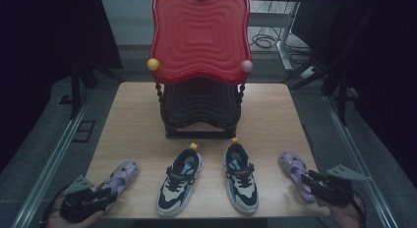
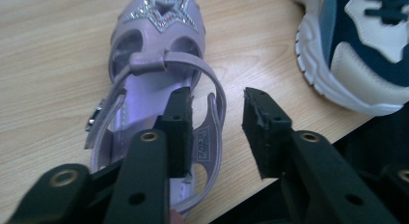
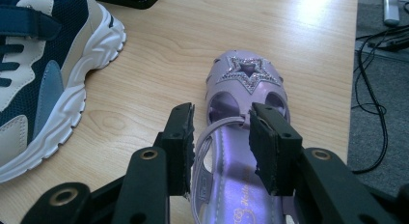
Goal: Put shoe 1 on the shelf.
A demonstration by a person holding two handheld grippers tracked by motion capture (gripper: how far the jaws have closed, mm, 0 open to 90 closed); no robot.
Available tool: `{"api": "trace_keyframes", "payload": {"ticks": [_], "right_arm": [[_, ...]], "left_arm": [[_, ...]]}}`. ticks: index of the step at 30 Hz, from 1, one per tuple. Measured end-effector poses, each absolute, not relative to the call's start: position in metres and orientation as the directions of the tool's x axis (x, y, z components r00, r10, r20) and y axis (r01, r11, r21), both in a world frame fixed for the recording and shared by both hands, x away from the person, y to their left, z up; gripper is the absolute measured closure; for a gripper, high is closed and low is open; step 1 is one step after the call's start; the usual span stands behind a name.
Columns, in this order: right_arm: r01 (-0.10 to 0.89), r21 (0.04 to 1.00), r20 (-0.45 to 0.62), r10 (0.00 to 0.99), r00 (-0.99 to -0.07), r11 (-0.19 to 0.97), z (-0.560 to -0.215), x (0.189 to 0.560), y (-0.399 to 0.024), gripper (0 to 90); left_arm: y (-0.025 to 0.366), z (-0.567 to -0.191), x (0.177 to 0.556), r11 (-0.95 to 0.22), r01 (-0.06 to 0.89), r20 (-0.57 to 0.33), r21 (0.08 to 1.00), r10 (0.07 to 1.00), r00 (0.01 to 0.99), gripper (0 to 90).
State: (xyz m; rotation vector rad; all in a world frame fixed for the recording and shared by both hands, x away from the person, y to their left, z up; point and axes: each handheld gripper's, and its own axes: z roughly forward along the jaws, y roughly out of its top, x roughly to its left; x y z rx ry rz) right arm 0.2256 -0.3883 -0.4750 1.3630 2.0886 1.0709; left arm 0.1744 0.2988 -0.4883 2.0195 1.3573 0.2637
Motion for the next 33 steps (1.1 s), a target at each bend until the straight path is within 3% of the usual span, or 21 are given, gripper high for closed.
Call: {"api": "trace_keyframes", "payload": {"ticks": [16,21,27,33], "right_arm": [[0.614,0.748,0.067,0.892,-0.448,0.252,-0.481,0.223,-0.387,61.5],[0.638,0.728,0.085,0.890,-0.448,0.252,-0.483,0.224,-0.388,63.4],[0.665,0.694,0.080,0.888,-0.453,0.277,-0.490,0.229,-0.382,68.7],[0.686,0.663,0.066,0.890,-0.451,0.298,-0.498,0.235,-0.374,77.3]], "left_arm": [[0.298,-0.498,0.178,-0.244,0.758,-0.206,0.604,0.872,0.445,81.0],[0.298,-0.498,0.179,-0.249,0.758,-0.209,0.603,0.868,0.451,82.0],[0.296,-0.500,0.181,-0.251,0.761,-0.214,0.598,0.865,0.453,79.1],[0.298,-0.499,0.182,-0.255,0.761,-0.212,0.596,0.864,0.456,81.9]]}}
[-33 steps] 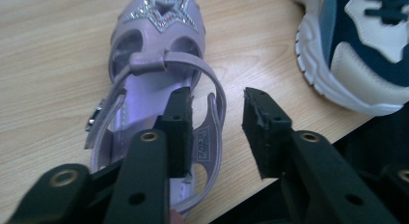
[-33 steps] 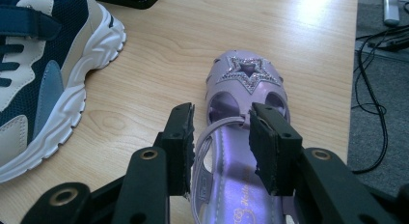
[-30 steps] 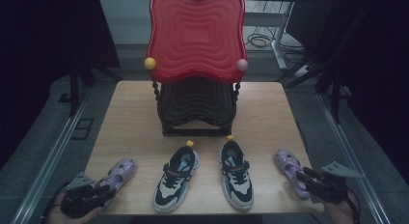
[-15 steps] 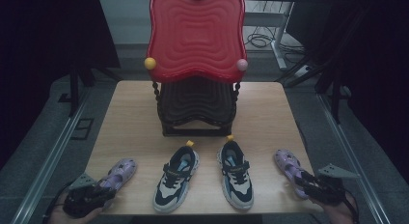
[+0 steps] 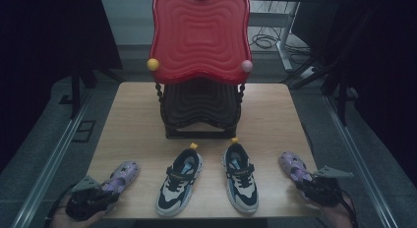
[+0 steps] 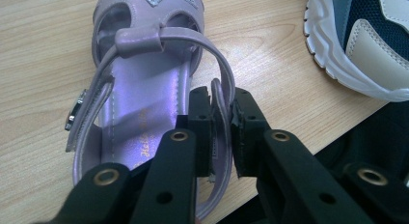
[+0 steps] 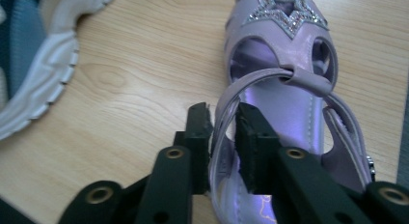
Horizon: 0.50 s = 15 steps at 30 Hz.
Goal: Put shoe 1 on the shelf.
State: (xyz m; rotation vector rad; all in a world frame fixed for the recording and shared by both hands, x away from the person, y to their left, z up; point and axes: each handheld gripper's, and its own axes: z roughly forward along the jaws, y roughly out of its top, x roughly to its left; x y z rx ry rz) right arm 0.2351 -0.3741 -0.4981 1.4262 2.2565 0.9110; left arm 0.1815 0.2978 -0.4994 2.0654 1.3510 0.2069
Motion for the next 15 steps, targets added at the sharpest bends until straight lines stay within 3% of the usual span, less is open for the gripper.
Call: {"api": "trace_keyframes", "payload": {"ticks": [4,15], "right_arm": [[0.689,0.656,0.060,0.890,-0.453,0.306,-0.4968,0.2350,-0.3729,82.8],[0.672,0.680,0.058,0.892,-0.448,0.293,-0.4967,0.2335,-0.3764,85.1]], "left_arm": [[0.2996,-0.4990,0.1812,-0.249,0.758,-0.212,0.602,0.866,0.453,85.3],[0.3071,-0.4958,0.1779,-0.193,0.744,-0.228,0.640,0.877,0.424,86.7]]}}
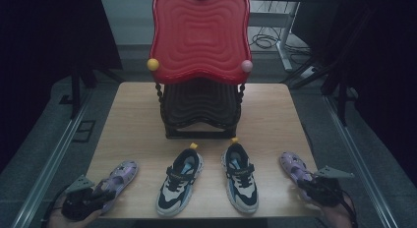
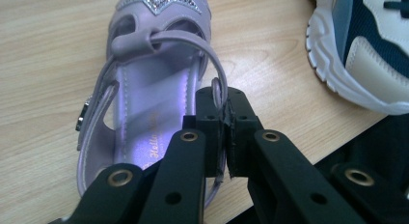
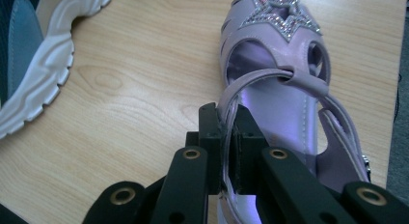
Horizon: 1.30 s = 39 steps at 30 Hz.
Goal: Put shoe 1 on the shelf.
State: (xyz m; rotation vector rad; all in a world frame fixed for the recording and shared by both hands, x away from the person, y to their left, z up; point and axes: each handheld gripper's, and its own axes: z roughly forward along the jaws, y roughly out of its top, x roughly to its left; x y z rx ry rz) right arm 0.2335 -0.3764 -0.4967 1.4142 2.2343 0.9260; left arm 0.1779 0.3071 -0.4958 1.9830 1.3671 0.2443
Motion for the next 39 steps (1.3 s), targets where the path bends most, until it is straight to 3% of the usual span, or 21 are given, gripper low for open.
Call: {"api": "trace_keyframes", "payload": {"ticks": [18,39], "right_arm": [[0.615,0.764,0.101,0.904,-0.415,0.196,-0.483,0.231,-0.384,85.2],[0.505,0.851,0.151,0.853,-0.500,0.146,-0.453,0.245,-0.366,85.2]], "left_arm": [[0.320,-0.479,0.180,-0.071,0.698,-0.307,0.713,0.863,0.401,86.7],[0.305,-0.445,0.203,-0.033,0.618,-0.346,0.786,0.804,0.484,86.6]]}}
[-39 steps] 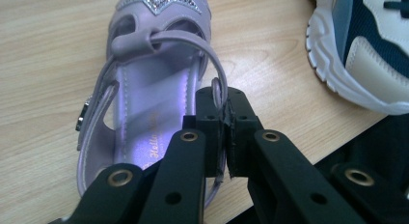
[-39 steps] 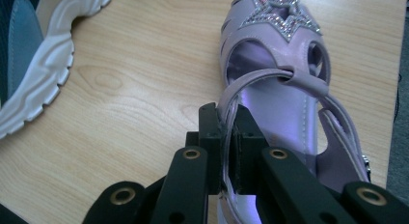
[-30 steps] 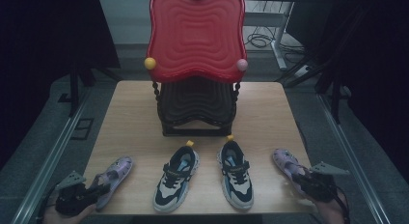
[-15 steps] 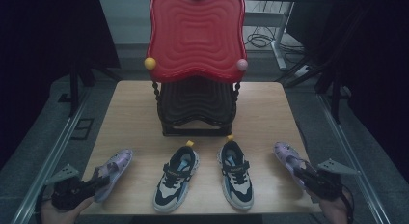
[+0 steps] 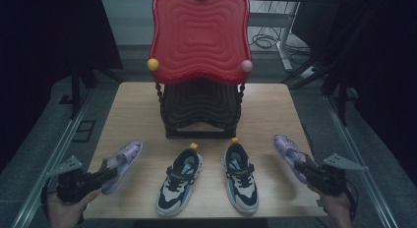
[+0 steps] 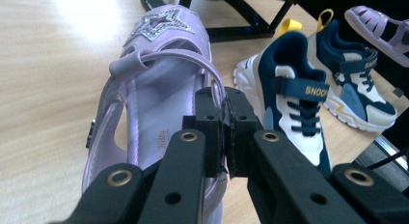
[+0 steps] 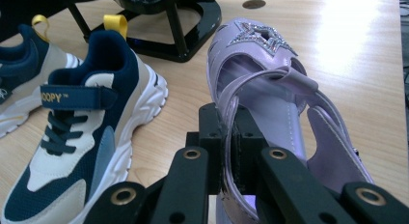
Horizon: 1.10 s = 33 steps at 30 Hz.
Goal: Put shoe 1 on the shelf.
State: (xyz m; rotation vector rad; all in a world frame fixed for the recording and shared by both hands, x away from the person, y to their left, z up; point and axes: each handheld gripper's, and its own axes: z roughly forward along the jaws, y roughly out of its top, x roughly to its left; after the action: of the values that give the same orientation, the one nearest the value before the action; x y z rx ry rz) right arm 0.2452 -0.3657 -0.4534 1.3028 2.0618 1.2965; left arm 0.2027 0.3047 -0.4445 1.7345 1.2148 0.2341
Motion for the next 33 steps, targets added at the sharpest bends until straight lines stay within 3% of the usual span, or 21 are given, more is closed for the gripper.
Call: {"api": "trace_keyframes", "payload": {"ticks": [33], "right_arm": [[0.422,0.899,0.184,0.778,-0.601,0.114,-0.430,0.259,-0.331,85.1]], "left_arm": [[0.271,-0.417,0.235,-0.025,0.550,-0.368,0.835,0.716,0.593,86.7]]}}
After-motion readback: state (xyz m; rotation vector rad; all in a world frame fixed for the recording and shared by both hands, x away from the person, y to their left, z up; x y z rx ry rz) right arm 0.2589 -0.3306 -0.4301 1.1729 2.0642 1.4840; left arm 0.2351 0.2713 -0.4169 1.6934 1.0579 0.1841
